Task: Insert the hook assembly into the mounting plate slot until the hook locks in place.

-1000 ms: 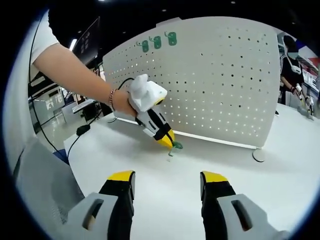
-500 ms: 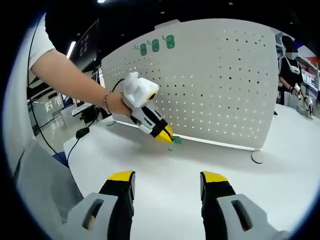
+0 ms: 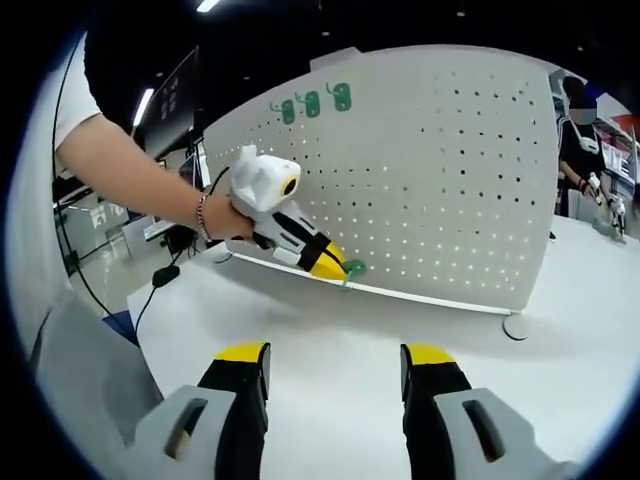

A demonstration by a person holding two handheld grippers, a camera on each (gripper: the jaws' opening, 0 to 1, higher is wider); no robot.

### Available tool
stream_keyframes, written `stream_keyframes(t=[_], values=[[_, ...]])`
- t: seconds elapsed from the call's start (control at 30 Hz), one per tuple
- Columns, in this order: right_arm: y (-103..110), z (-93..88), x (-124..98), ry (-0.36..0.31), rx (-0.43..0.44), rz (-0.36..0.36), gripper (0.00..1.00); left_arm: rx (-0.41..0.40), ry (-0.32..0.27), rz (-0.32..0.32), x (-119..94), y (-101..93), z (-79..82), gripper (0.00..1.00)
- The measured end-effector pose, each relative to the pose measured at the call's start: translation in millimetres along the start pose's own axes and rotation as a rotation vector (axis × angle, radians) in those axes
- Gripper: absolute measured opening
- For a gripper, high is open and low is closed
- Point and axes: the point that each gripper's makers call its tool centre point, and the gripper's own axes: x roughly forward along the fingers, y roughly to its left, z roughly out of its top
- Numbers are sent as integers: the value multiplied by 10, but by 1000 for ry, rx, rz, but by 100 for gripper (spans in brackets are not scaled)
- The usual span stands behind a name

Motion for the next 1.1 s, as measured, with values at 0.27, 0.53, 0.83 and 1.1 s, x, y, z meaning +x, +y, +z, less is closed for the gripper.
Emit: stream_keyframes(t=[0.27, 0.53, 0.83, 1.1], values=[[39, 83, 47, -21, -4, 9, 50, -33, -77, 68, -213, 57, 156, 2], [60, 209, 66, -53, -13, 20, 51, -103, -147, 135, -445, 88, 215, 2], [121, 353, 140, -84, -32, 43, 51, -144, -220, 228, -729, 125, 279, 2], [150, 395, 167, -94, -35, 59, 51, -196, -355, 306, -1086, 116, 548, 2]])
